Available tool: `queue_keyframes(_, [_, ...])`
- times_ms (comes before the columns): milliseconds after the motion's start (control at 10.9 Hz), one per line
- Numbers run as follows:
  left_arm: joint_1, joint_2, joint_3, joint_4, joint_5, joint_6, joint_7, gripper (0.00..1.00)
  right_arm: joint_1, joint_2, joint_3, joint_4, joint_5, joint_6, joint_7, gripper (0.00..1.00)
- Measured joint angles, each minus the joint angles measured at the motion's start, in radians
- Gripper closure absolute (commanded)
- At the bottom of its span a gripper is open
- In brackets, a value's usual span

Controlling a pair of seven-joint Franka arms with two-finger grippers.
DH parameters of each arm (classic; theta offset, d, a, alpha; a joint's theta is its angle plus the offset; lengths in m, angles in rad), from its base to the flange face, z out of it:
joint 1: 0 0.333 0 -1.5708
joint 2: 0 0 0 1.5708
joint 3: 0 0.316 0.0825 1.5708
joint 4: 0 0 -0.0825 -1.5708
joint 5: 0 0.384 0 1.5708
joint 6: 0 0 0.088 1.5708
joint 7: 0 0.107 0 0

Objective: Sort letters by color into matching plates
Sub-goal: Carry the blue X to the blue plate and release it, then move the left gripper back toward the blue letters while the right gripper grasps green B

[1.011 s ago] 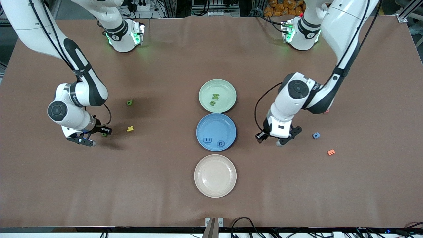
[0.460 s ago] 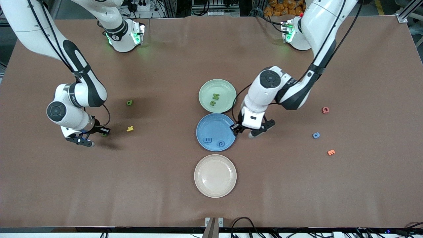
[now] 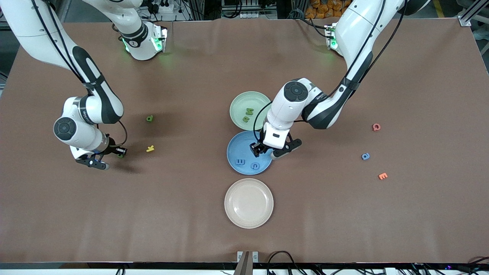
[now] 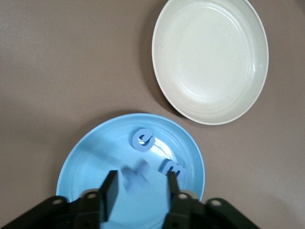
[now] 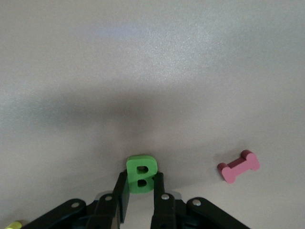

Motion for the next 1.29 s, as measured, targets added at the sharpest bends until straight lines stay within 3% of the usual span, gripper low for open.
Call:
queue_keyframes(368, [0.003,0.002,0.044,0.003,0.029,-0.091,0.009,0.00,0.001,0.000,0.014,0.017,0.000,0.000,-0.002,1.00])
queue_keyframes(552, [0.025,0.002,0.052,0.004,0.033,-0.132,0.039,0.00,0.002,0.000,0.051,0.052,0.000,-0.057,-0.005,1.00])
queue_keyframes(827, [0.119,-0.003,0.054,0.011,0.033,-0.204,0.162,0.00,0.028,-0.001,0.085,0.128,0.000,-0.154,-0.005,1.00])
queue_keyframes(1287, [0.258,-0.025,0.053,0.017,0.033,-0.311,0.201,0.00,0.081,-0.001,0.109,0.151,0.001,-0.159,-0.002,1.00])
